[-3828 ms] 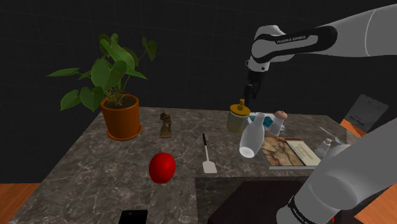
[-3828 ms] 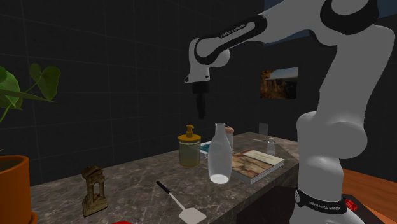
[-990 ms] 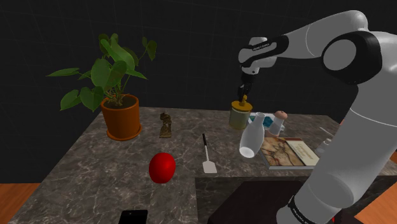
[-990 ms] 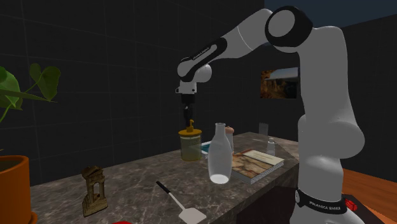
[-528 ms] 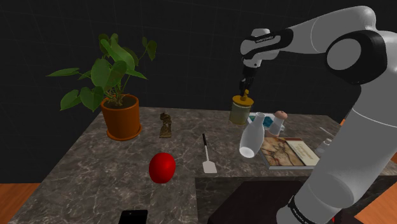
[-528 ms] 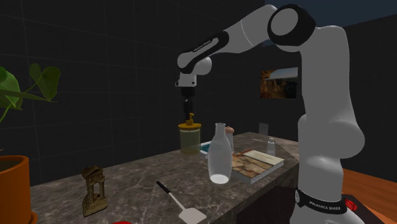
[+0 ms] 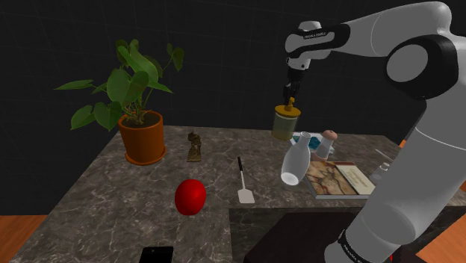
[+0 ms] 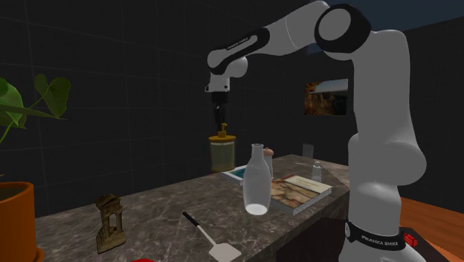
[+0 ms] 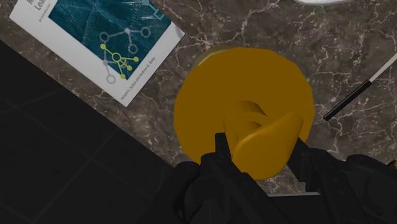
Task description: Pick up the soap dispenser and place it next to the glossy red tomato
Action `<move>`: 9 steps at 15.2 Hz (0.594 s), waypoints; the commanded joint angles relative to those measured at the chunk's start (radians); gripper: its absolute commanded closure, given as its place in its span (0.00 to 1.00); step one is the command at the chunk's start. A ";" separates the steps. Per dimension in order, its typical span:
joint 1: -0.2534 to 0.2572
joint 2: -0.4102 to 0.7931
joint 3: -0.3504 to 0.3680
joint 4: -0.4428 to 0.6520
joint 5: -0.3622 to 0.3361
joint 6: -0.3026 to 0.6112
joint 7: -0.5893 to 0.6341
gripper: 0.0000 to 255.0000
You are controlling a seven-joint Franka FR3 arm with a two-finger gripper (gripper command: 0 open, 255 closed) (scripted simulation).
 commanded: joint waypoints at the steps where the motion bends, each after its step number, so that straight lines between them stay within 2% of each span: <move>1: 0.000 -0.002 0.000 0.026 -0.001 -0.028 0.000 1.00; 9: -0.002 0.005 -0.002 0.142 0.002 -0.137 -0.002 1.00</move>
